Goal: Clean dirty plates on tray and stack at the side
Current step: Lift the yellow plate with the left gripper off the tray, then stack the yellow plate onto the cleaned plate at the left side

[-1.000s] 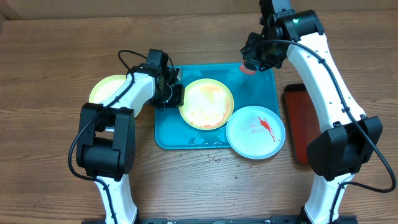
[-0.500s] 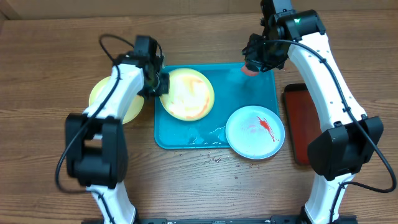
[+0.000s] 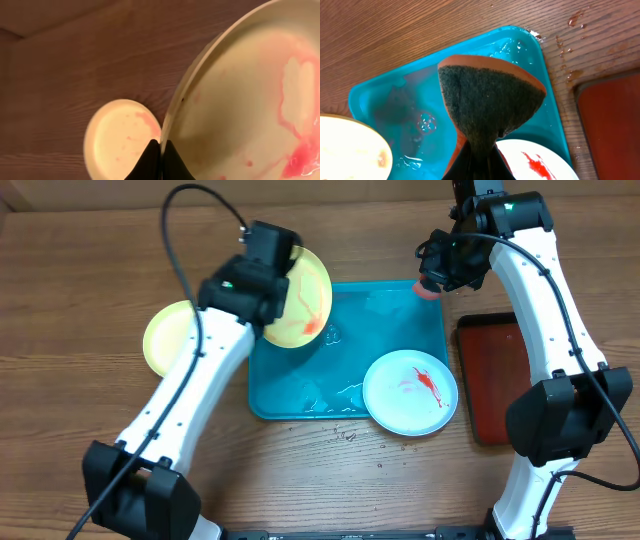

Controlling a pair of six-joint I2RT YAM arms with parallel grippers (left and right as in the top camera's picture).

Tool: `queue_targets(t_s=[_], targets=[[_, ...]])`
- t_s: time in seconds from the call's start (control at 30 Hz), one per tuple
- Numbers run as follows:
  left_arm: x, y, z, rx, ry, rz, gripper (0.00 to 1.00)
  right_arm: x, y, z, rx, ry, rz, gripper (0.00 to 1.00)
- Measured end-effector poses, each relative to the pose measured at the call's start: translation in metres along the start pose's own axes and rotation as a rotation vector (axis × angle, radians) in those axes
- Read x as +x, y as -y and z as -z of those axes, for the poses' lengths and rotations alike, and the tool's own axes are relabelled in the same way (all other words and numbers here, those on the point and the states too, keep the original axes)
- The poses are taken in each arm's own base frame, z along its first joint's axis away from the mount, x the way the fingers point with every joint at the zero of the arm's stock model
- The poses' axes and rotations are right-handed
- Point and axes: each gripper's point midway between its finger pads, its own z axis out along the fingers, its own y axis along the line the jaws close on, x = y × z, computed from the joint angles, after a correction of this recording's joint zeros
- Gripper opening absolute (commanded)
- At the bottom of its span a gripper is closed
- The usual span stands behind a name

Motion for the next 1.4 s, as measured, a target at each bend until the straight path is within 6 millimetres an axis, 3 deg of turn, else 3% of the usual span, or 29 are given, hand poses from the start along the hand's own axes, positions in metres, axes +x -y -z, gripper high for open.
queue_targets(t_s=[0.23,0.43,0.8,1.4], targets=[[-0.014,-0.001,0.034,-0.262,0.108,-0.051,0.04,0.001,0.000,0.000,0.002,-0.005,0.000,0.04],[-0.019,-0.021,0.059,-0.479,0.181,0.013,0.04,0.004,0.002,0.000,0.009,-0.017,0.011,0.04],[-0.028,-0.031,0.102,-0.706,0.300,0.018,0.04,0.005,0.003,0.000,0.010,-0.021,0.020,0.04],[-0.029,-0.034,0.107,-0.734,0.317,0.034,0.04,0.006,0.003,0.000,0.014,-0.026,0.021,0.04]])
